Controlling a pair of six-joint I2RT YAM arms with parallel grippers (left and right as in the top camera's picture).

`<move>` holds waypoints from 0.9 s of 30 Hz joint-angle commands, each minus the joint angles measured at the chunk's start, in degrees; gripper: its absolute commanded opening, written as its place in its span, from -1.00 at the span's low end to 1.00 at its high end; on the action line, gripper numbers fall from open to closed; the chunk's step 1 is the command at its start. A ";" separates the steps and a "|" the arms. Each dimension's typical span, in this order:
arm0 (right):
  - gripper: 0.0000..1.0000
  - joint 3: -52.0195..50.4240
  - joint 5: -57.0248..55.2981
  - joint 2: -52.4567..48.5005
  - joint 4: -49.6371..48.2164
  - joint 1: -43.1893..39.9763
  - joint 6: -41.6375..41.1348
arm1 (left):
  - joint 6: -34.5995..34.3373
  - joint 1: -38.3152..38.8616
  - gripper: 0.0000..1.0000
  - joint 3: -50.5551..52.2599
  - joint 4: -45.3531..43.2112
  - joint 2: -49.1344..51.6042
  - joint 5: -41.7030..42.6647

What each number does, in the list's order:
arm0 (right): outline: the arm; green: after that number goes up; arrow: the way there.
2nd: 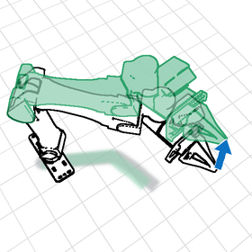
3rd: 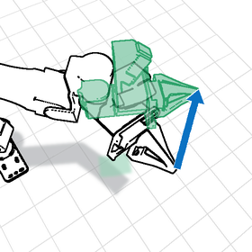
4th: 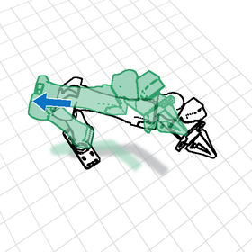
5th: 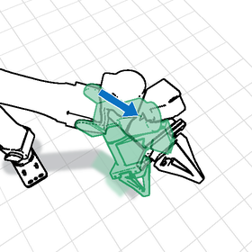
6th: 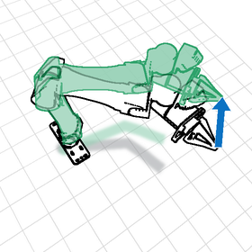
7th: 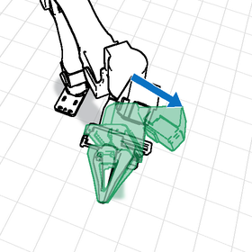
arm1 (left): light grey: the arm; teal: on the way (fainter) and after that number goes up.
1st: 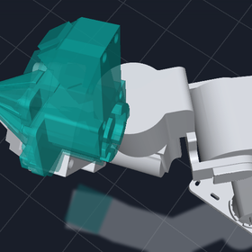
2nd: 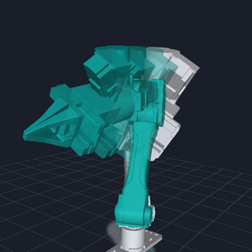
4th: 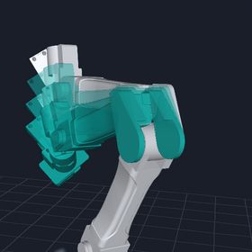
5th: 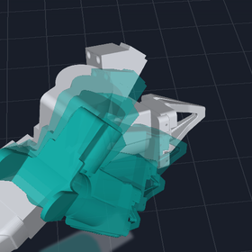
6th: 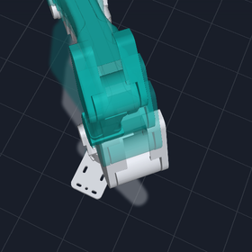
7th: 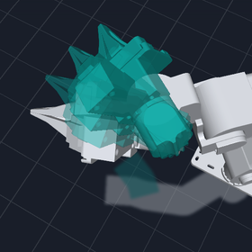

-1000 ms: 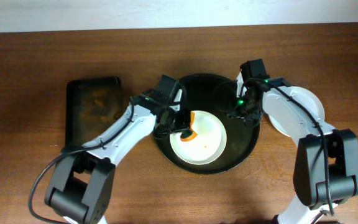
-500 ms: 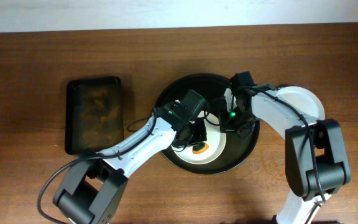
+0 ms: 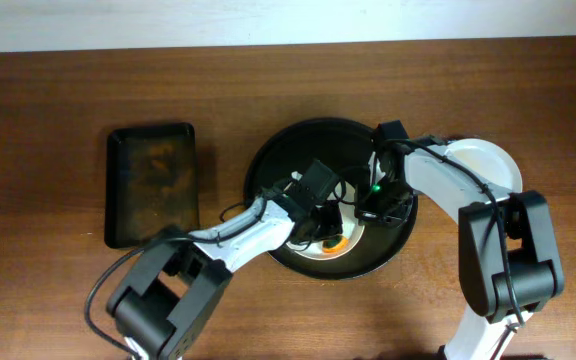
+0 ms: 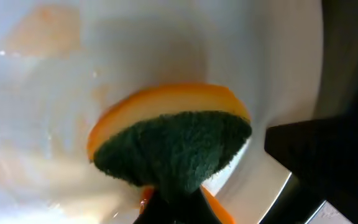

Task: Clean dirty plates on tray and stack at the side
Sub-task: 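Keep scrubbing the white plate's sauce with the left gripper's sponge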

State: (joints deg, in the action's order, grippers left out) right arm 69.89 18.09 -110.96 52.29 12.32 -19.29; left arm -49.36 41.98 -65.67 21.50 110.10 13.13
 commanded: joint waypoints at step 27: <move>-0.92 -0.35 -0.50 -0.44 1.77 0.11 -0.28 | 27.17 -8.98 -1.00 -4.35 12.31 -4.02 3.67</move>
State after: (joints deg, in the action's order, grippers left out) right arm 69.89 18.96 -110.96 53.63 12.43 -19.53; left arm -23.11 30.96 -69.47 31.75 108.07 18.31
